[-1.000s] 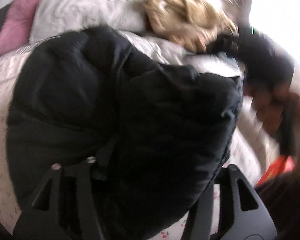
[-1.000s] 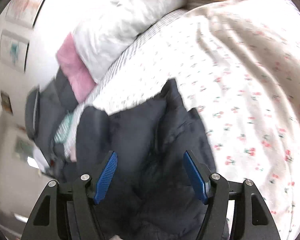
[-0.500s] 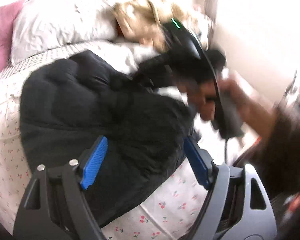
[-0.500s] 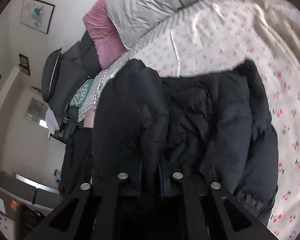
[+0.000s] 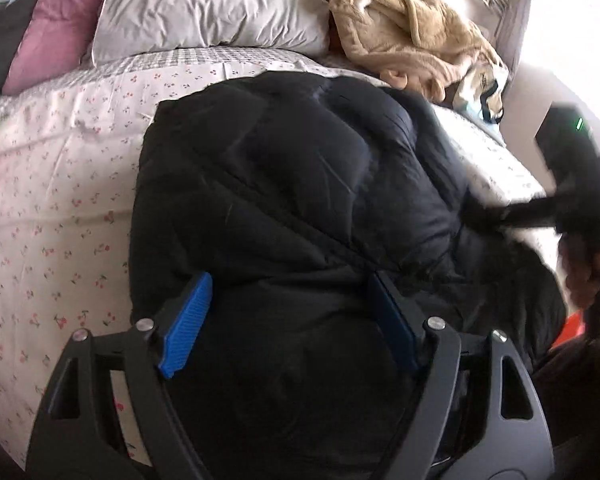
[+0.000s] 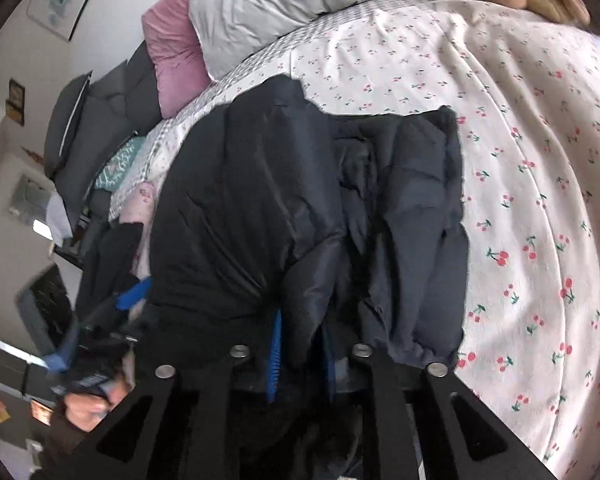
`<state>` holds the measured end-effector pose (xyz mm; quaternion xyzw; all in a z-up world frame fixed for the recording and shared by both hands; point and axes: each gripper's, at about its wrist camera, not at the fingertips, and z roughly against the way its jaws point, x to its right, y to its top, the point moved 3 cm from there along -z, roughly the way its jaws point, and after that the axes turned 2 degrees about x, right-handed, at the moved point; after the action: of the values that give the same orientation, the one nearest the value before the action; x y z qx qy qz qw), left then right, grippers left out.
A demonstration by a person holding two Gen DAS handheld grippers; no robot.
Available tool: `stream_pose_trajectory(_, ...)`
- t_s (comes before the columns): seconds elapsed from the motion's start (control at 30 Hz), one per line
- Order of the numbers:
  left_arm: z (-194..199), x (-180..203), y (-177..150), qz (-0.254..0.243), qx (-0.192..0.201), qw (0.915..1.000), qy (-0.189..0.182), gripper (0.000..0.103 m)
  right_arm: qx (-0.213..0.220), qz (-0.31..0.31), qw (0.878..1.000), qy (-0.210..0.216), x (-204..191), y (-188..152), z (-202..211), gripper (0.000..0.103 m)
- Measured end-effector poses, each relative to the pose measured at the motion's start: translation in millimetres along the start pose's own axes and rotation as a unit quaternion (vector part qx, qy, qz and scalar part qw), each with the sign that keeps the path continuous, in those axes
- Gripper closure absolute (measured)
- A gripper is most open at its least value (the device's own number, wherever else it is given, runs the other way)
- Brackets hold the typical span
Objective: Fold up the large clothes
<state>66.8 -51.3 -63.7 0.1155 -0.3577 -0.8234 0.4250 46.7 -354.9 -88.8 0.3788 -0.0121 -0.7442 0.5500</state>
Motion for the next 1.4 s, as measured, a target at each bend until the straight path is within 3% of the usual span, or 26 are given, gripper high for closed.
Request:
stream_pose_trajectory(0.03,1.5,2.1,0.5,0.004,-0.001,1.0,-0.003,0.024,0.008,-0.006,1.0,0.001,2.0,2.3,7.4,0.077)
stream_pose_trajectory(0.07,-1.0,2.4,0.7,0.006,-0.001,1.0,-0.005,0.024,0.023,-0.016,1.0,-0.001,6.4,5.9,17.1,0.058)
stream_pose_trajectory(0.1,0.2,3.2,0.2,0.007,-0.001,1.0,-0.006,0.024,0.033,-0.026,0.999,-0.004,9.1,7.9,21.7,0.021)
stream_pose_trajectory(0.13,0.9,3.9,-1.4,0.006,-0.001,1.0,-0.007,0.024,0.047,-0.038,0.998,-0.009,13.2,9.3,28.5,0.01)
stream_pose_trajectory(0.17,1.4,5.4,-3.3,0.004,0.0,1.0,-0.007,0.024,0.063,-0.053,0.996,-0.017,19.1,11.5,33.1,0.008)
stream_pose_trajectory(0.33,-4.5,4.2,-3.4,0.004,-0.001,1.0,-0.003,0.023,0.024,-0.109,0.993,0.03,25.1,8.4,16.8,0.008)
stream_pose_trajectory(0.43,-13.0,2.5,-0.9,0.001,-0.001,1.0,-0.001,0.019,0.012,-0.093,0.995,0.025,12.9,10.8,-8.1,0.011)
stream_pose_trajectory(0.47,-13.2,3.7,-0.8,0.001,0.0,1.0,0.002,0.017,0.02,-0.071,0.997,0.006,3.6,14.6,-15.8,0.021)
stream_pose_trajectory(0.57,-12.5,5.0,0.7,0.003,0.007,0.9997,0.021,0.014,0.051,-0.001,0.999,-0.008,-21.8,23.4,-21.7,0.074)
stream_pose_trajectory(0.6,-11.4,4.2,2.5,0.005,0.007,0.9996,0.026,0.014,0.07,0.021,0.997,-0.008,-32.3,27.6,-15.8,0.081)
stream_pose_trajectory(0.67,-5.0,-0.3,7.4,0.02,0.011,0.9996,0.015,0.012,0.12,0.07,0.99,0.008,-57.8,31.1,13.2,0.083)
stream_pose_trajectory(0.77,8.6,-14.1,13.7,0.066,0.026,0.9975,0.003,0.002,0.171,0.121,0.978,-0.008,-68.6,26.9,51.6,0.083)
stream_pose_trajectory(0.87,9.5,-27.1,14.6,0.094,0.022,0.9953,0.006,0.002,0.145,0.092,0.984,-0.051,-33.1,18.9,55.4,0.074)
stream_pose_trajectory(0.93,1.6,-36.2,12.4,0.113,0.002,0.9935,0.014,0.001,0.066,0.04,0.99,-0.12,9.6,10.3,31.1,0.051)
stream_pose_trajectory(0.97,-1.6,-38.6,11.5,0.118,-0.006,0.9928,0.018,0.001,0.034,0.015,0.989,-0.145,27.8,5.6,20.2,0.029)
stream_pose_trajectory(1.0,-5.2,-41.3,10.6,0.124,-0.013,0.992,0.021,0.001,0.02,-0.012,0.99,-0.141,41.3,2.4,14.1,0.025)
stream_pose_trajectory(1.1,-10.3,-46.9,11.0,0.144,-0.023,0.9889,0.027,0.001,0.022,-0.08,0.994,-0.075,55.5,3.4,25.6,0.025)
stream_pose_trajectory(1.27,-15.7,-50.8,11.1,0.162,-0.031,0.9861,0.016,0.001,0.067,-0.1,0.993,0.012,46.1,10.1,53.0,0.019)
stream_pose_trajectory(1.4,-21.3,-60.0,8.2,0.191,-0.043,0.9807,-0.005,0.001,0.046,-0.132,0.989,0.056,50.9,6.6,39.9,0.017)
